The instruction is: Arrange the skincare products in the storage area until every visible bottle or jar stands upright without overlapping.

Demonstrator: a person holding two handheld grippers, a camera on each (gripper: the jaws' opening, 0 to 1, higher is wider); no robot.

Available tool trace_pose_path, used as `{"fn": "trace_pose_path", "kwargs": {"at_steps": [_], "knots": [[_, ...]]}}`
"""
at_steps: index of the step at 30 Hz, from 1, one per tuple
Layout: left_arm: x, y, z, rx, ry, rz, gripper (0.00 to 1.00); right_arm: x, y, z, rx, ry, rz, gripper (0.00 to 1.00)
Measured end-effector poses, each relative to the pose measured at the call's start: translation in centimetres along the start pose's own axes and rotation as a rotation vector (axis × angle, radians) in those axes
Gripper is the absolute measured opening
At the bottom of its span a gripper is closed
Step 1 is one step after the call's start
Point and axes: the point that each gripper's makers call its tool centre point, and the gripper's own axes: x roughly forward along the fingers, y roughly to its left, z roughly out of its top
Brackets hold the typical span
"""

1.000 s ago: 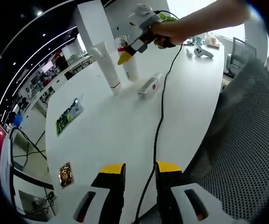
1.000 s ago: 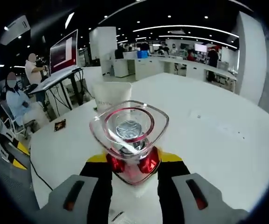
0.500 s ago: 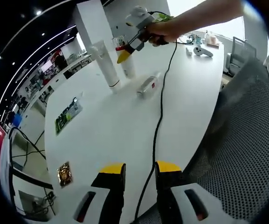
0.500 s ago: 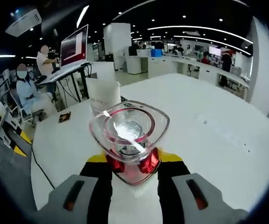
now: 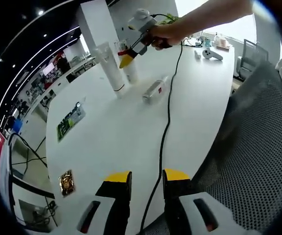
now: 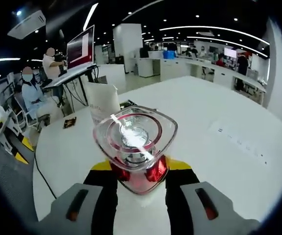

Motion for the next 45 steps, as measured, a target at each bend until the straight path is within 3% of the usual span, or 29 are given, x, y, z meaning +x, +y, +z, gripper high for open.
{"fn": "trace_pose_path", "kwargs": {"at_steps": [8,24,27,31,34,39,45], "knots": [[0.0,0.1,0.0,-0.003,-0.003,0.005,0.26,0.2,-0.3,-0.4,0.017,0.013,-0.036,0.36],[0.0,0.2,-0.1,-0.005,0.002,0.007,0.26,0.2,-1.0,-0.7,0.093,-0.030,-0.194,0.38],[0.0,0.2,-0.1,-0.003,0.003,0.006,0.26,-0.2,-0.9,-0.9,0.089,-0.026,-0.190,0.39],[0.0,0.2,-0.2,-0.005,0.004,0.005,0.26,-1.3,-0.9,-0.7,0.109,-0.079,-0.195,0.42],[0.0,0.2,-0.1,-0.004,0.004,0.004,0.26,-1.7,-0.8,-1.3,0.106,-0.071,-0.180,0.41],[0.1,0.2,-0.2,-0.002,0.006,0.003,0.26,-2.1,-0.7,-1.7,0.038,-0.050,-0.166,0.30],[0.1,0.1,-0.2,0.000,0.009,0.001,0.26,-1.8,-0.6,-1.6,0.054,-0.056,-0.173,0.29]]}}
